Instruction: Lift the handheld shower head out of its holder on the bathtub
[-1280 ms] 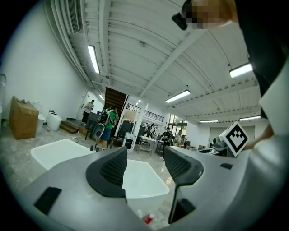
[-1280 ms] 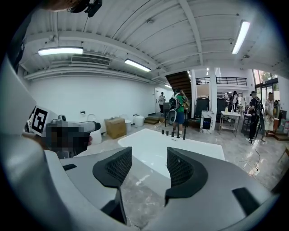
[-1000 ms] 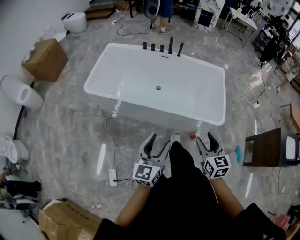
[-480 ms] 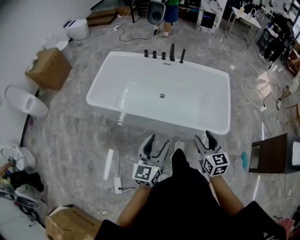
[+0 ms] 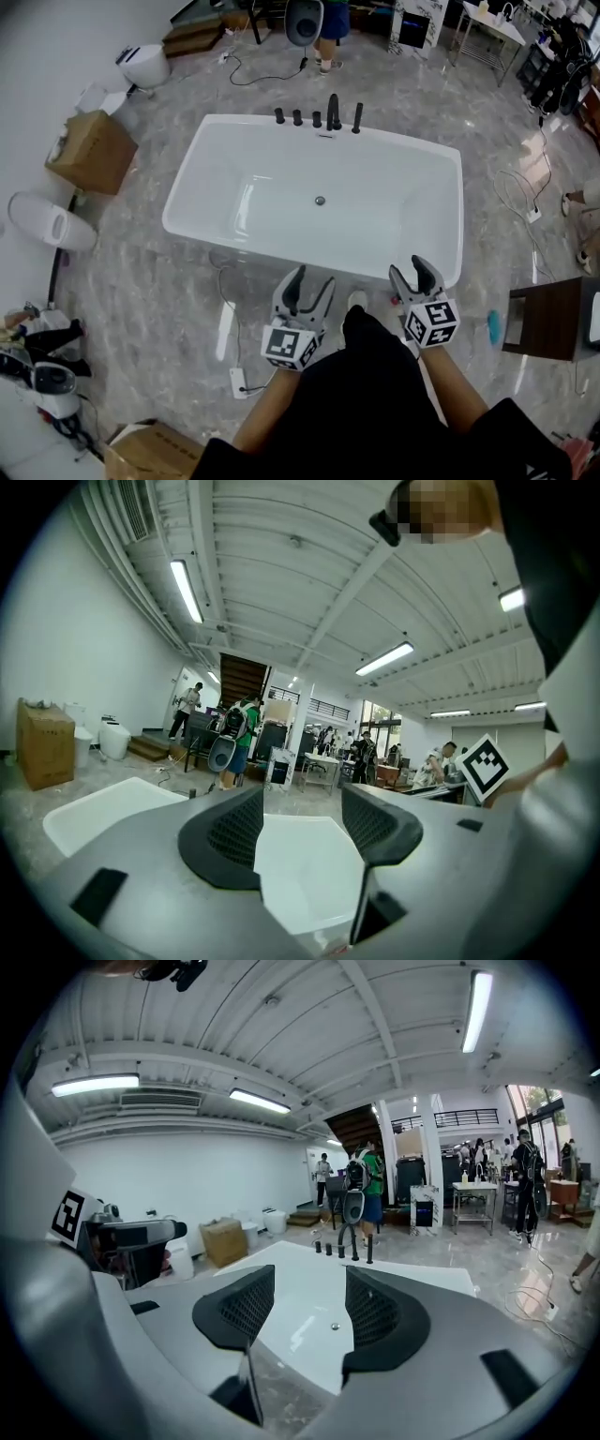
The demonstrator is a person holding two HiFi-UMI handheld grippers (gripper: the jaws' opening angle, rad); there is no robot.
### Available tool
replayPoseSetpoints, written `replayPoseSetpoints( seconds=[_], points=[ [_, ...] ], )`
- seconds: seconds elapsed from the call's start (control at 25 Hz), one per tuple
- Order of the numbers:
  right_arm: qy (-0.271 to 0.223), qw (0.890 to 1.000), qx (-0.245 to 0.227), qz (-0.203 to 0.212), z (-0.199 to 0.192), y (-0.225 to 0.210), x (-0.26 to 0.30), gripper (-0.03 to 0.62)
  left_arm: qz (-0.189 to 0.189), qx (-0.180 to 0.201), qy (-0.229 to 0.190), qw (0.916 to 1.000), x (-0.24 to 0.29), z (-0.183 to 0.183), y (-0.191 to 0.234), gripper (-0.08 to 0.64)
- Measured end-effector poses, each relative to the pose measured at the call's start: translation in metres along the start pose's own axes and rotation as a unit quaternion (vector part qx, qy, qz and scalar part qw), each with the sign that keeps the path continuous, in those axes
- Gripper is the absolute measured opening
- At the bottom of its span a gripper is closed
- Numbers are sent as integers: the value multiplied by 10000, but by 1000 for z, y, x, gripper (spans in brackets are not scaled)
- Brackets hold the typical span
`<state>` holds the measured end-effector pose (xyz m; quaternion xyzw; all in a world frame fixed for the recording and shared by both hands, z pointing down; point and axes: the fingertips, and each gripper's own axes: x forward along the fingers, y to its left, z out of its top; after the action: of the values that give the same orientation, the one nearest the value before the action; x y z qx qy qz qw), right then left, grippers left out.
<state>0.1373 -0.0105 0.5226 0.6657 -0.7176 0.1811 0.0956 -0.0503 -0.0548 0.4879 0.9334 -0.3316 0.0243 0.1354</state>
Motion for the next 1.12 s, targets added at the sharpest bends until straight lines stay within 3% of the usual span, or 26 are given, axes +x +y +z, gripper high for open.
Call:
replayPoseSetpoints(
  seconds=[0.24, 0.6, 1.12],
  points=[
    [53, 9998, 180, -55, 10, -41, 22, 210, -205, 238, 181, 9993, 63, 13, -6, 239],
    [95, 9993, 364, -86, 24, -104, 63, 210, -367, 268, 377, 9983, 147, 16, -11, 239],
    [1, 9989, 447, 108, 50, -170, 130, 210, -194, 273, 586, 9977, 217, 10, -2, 239]
  ],
)
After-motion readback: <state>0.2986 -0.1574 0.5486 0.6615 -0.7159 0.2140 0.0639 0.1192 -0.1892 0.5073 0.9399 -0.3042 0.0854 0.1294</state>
